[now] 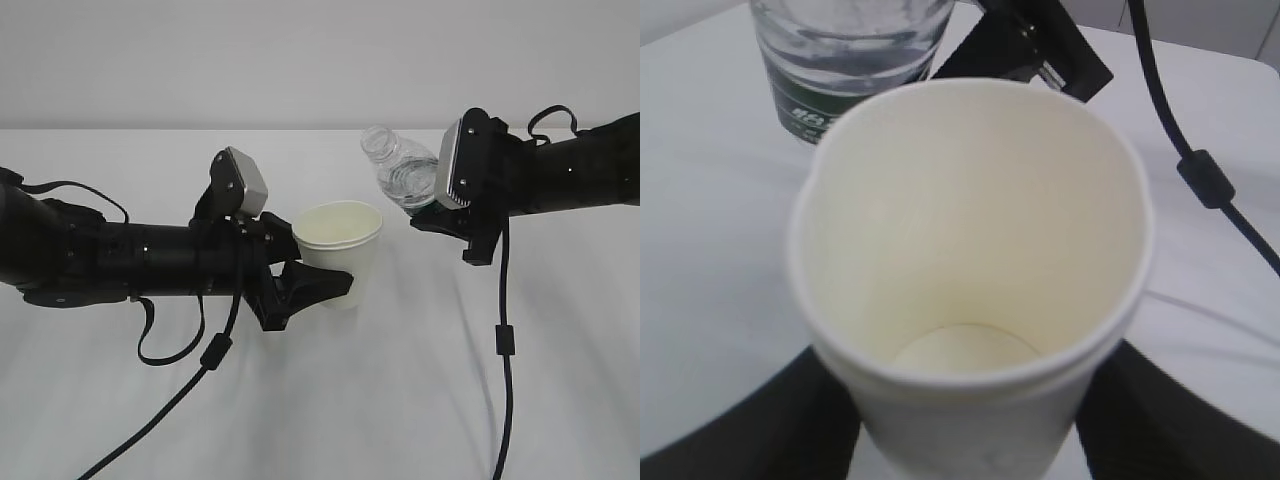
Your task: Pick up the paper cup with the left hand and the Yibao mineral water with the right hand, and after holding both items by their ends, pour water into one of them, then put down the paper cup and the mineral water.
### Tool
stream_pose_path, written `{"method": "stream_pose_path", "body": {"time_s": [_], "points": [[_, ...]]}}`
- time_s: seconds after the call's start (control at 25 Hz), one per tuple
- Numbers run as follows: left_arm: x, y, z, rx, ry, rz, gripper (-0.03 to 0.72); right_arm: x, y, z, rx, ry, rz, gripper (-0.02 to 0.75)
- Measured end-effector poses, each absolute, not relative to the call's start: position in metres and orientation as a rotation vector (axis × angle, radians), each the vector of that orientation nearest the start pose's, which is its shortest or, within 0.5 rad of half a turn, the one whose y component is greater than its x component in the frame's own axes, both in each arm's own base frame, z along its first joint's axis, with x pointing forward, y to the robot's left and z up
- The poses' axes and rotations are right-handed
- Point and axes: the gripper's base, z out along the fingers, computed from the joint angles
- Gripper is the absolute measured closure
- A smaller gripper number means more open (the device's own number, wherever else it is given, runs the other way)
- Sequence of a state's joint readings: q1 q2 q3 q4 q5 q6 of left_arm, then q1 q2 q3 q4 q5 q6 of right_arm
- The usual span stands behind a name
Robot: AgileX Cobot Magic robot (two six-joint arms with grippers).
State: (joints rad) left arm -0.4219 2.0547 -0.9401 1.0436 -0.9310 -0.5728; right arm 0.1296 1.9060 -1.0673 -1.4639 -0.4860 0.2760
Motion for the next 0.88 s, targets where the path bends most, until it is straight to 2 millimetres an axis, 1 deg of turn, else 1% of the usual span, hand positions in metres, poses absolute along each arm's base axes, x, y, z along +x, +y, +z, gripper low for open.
{"method": "stream_pose_path", "body": {"time_s": [0.88], "points": [[0.3149,-0.2105,0.1241,1.081,1.661,-0.89,0.248,0.3808,0.0921,0.1701,-1.59,1.486,-0.105,0.276]]}}
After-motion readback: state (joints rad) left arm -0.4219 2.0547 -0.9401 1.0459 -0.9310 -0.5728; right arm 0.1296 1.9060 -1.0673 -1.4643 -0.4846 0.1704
